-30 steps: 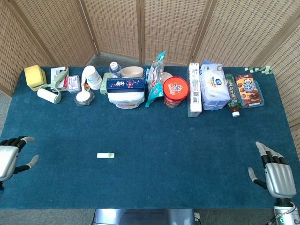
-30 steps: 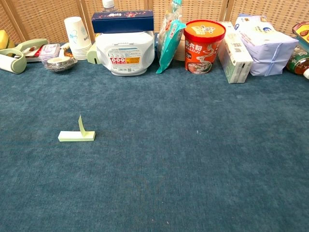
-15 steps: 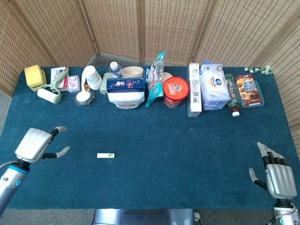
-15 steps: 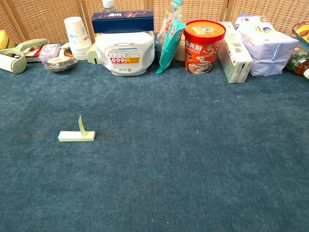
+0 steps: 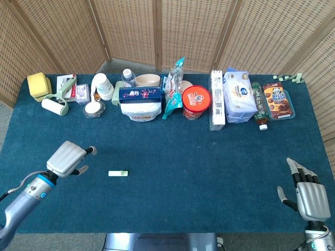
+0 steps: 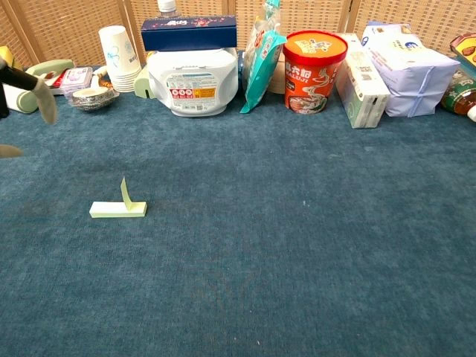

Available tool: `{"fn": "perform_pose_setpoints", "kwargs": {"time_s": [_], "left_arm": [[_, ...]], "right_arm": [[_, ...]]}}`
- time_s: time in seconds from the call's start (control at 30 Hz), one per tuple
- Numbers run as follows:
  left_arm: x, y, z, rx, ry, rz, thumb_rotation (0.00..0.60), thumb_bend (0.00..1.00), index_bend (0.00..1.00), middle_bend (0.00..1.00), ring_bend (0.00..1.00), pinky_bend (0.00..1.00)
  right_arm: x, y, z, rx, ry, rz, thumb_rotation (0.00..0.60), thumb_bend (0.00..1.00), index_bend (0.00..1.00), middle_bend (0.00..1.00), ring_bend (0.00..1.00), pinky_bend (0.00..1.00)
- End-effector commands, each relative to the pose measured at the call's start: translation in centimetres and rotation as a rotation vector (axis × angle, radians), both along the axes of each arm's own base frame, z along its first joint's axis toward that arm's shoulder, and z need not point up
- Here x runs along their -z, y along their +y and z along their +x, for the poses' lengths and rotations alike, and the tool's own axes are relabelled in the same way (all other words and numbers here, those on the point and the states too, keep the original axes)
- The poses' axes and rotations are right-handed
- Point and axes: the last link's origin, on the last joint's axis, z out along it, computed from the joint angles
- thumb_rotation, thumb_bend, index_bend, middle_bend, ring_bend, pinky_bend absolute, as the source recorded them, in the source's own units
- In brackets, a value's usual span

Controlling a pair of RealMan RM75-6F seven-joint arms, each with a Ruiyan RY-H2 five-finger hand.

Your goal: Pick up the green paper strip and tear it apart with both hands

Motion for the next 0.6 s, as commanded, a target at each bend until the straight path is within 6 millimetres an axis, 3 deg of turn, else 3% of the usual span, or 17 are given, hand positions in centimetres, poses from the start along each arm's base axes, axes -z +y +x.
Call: {"fn": "perform_pose_setpoints", "kwargs": {"time_s": [0.03, 0.6], "left_arm": [[1.2, 0.1, 0.6, -0.003, -0.012, -0.023, 0.600, 0.22, 0.40, 1.00, 1.00, 0.98], [6.2, -0.2, 1.0, -0.105, -0.010, -0.083, 0.600, 0.22, 0.45, 1.00, 1.00, 0.99]], "right_arm": [[0.0, -0.1, 0.0, -0.003, -0.002, -0.002, 0.491, 0.42, 0.00, 0.18, 0.18, 0.23], [0.8, -0.1, 0.1, -0.004, -0.021, 0.028, 0.491, 0.42, 0.00, 0.17, 0.18, 0.23]]}}
